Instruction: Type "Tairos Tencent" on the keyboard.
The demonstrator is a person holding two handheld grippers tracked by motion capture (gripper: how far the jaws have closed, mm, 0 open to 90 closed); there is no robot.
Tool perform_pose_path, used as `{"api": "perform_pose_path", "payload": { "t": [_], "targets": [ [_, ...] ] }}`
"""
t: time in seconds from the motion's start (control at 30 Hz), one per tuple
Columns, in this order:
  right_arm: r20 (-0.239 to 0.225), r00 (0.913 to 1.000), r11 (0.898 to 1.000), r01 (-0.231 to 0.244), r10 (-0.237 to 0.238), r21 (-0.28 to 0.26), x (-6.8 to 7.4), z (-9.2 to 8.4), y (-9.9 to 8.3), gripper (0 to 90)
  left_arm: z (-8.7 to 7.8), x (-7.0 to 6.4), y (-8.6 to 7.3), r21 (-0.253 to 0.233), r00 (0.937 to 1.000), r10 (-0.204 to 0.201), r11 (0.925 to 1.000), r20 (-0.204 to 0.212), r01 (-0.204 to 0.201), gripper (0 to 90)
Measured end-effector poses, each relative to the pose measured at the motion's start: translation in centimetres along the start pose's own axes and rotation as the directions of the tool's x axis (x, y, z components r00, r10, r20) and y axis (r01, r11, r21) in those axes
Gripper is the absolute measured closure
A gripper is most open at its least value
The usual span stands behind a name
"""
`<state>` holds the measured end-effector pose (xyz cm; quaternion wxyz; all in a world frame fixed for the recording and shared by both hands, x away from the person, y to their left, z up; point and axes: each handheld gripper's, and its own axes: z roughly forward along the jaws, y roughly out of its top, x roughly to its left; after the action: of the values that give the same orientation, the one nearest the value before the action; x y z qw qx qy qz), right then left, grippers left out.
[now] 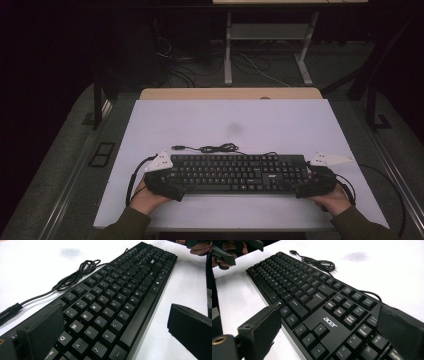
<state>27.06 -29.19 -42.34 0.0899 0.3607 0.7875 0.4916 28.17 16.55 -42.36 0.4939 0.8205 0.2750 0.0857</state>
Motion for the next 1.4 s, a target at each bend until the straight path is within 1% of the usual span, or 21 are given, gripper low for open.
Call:
{"api": "perform_pose_path", "payload": {
  "t": [0.07,0.17,0.27,0.4,0.43,0.6,0.63,0.7,0.9,1.07,1.2,1.3,1.4],
  "targets": [
    [-0.002,1.0000,1.000,0.001,-0.001,0.004,0.1,0.3,0.2,6.3,0.0,0.0,0.0,-0.003,1.0000,-0.004,1.0000,-0.001,0.004,0.0],
    [0.000,1.0000,1.000,0.003,-0.003,0.009,0.3,0.6,0.5,6.7,0.0,-0.1,-0.1,0.001,1.0000,0.002,1.0000,0.003,-0.002,0.0],
    [-0.014,0.9999,1.000,0.001,-0.001,0.010,0.4,0.8,0.7,14.4,0.1,-0.2,-0.1,0.001,1.0000,0.002,1.0000,0.003,-0.002,0.0],
    [-0.025,0.9997,1.000,0.003,-0.002,0.022,0.4,1.2,1.0,14.7,0.2,-0.2,-0.1,0.004,1.0000,0.003,1.0000,0.008,-0.003,0.0],
    [-0.028,0.9996,1.000,0.001,-0.001,0.025,0.4,1.3,1.0,14.8,0.3,-0.3,-0.1,0.000,1.0000,-0.005,1.0000,0.007,0.005,0.0],
    [-0.041,0.9991,0.999,-0.009,0.011,0.037,0.6,2.0,1.3,15.7,0.4,-0.3,-0.1,0.009,1.0000,0.000,1.0000,0.003,-0.001,0.0],
    [-0.046,0.9989,0.999,-0.006,0.008,0.039,0.7,2.1,1.3,17.5,0.3,-0.3,-0.1,0.009,1.0000,-0.001,1.0000,0.003,0.001,0.0],
    [-0.058,0.9983,0.999,0.000,0.002,0.041,0.8,2.4,1.5,17.8,0.3,-0.3,-0.1,0.009,1.0000,-0.001,1.0000,0.003,0.001,0.0],
    [-0.072,0.9973,0.998,0.016,-0.012,0.056,1.3,3.2,1.8,22.8,0.4,-0.3,-0.2,0.010,1.0000,-0.001,1.0000,0.000,0.001,0.0],
    [-0.083,0.9965,0.998,0.013,-0.008,0.061,1.7,3.8,2.1,25.9,0.3,-0.2,-0.2,0.011,0.9999,-0.009,0.9999,-0.005,0.009,0.0],
    [-0.094,0.9955,0.998,0.015,-0.009,0.064,1.9,4.3,2.4,29.5,0.3,-0.2,-0.2,0.011,0.9999,-0.008,0.9999,-0.006,0.008,0.0],
    [-0.106,0.9943,0.997,0.022,-0.014,0.070,2.1,4.7,2.6,31.7,0.3,-0.1,-0.2,0.003,0.9999,-0.012,0.9999,-0.005,0.012,0.0],
    [-0.115,0.9931,0.997,0.032,-0.024,0.073,2.3,5.2,2.9,34.5,0.3,-0.1,-0.2,0.006,0.9999,-0.012,0.9999,-0.007,0.012,0.0]
  ]
}}
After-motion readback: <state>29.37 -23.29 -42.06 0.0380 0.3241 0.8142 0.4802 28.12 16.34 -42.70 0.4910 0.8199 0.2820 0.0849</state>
